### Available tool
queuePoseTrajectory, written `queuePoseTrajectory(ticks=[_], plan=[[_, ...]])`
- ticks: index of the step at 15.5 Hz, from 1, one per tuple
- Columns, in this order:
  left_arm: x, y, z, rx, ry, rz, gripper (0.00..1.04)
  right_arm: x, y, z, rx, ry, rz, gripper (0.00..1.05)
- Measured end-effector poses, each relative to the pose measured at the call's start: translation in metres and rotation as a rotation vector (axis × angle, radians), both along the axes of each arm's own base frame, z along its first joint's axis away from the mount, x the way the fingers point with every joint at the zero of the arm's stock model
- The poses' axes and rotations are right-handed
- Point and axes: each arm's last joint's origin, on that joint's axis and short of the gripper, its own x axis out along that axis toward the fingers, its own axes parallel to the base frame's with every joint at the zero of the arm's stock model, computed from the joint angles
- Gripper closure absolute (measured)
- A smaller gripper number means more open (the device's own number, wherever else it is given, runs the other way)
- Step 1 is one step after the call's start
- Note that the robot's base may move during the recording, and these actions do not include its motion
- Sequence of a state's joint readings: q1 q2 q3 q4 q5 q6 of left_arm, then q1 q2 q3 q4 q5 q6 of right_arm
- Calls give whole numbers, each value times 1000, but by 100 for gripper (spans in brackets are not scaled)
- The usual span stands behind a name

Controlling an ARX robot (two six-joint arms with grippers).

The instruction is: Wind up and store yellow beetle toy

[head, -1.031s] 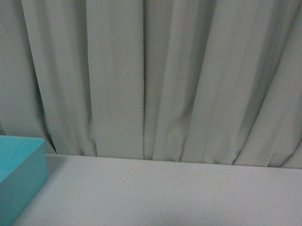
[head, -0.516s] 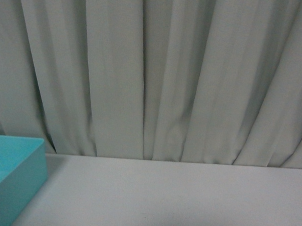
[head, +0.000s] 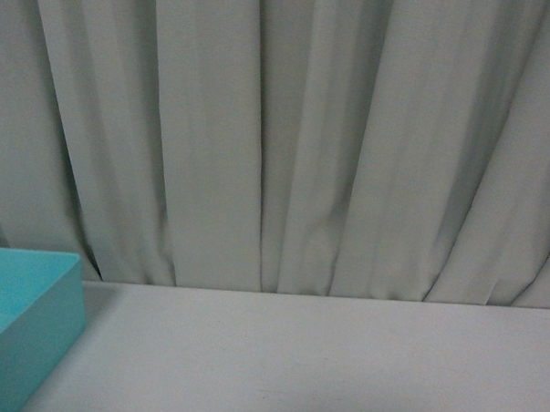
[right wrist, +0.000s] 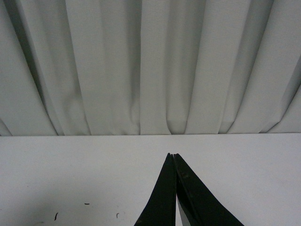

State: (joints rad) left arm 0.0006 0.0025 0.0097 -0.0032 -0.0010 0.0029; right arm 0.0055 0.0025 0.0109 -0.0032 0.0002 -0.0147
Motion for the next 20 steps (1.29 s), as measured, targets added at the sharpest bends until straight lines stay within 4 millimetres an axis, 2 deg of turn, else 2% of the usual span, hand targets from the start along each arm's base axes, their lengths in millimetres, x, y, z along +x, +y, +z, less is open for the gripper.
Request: queuePoseTrajectory(ticks=[1,2,5,11,12,13,14,17,20], plan=[[0,0,0,0,0,0,7,0,0,0,0,0,0,95],[0,0,0,0,-1,0,7,0,0,0,0,0,0,80],[0,0,0,0,0,0,7,0,0,0,0,0,0,68],[0,0,0,0,0,0,7,0,0,0,0,0,0,5],[0,0,0,0,0,0,7,0,0,0,0,0,0,7],[3,-5,9,-124,387,226,7,0,0,0,0,0,2,7],[3,-1,12,-178,348,299,7,0,0,0,0,1,-5,7],[24,11,23,-232,281,301,7,0,0,0,0,0,-1,7],[65,26,40,-178,229,242,7,0,0,0,0,0,-1,7]])
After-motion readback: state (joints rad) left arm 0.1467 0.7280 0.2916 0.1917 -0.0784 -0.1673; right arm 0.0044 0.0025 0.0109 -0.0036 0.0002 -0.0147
